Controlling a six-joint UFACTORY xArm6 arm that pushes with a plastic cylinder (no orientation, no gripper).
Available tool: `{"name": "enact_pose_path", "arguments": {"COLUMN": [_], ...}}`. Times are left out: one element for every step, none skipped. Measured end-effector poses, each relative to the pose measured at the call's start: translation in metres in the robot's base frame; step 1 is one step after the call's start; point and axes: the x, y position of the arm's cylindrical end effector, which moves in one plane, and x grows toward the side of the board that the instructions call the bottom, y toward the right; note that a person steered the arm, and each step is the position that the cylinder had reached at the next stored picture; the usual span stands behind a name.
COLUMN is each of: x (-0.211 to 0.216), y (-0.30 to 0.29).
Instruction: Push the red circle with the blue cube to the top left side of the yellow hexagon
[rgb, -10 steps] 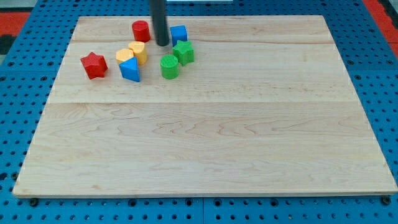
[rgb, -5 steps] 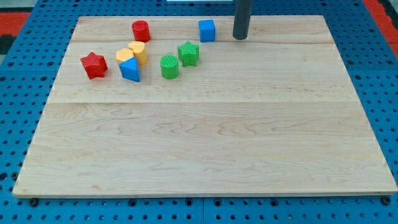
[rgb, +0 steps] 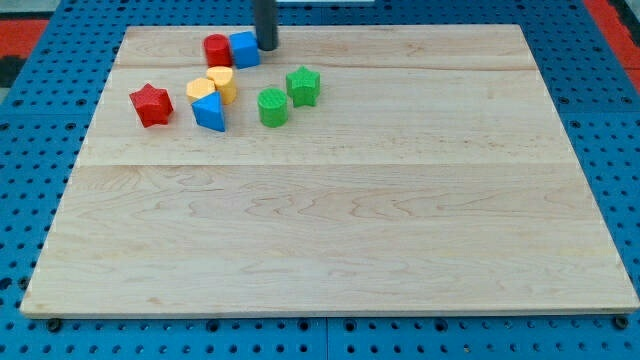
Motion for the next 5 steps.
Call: {"name": "enact_pose_path", "arguments": {"x": [0.0,0.0,0.014,0.04,0.057], "y": [-0.026,-0.026,-0.026,-0.024,-0.024]}}
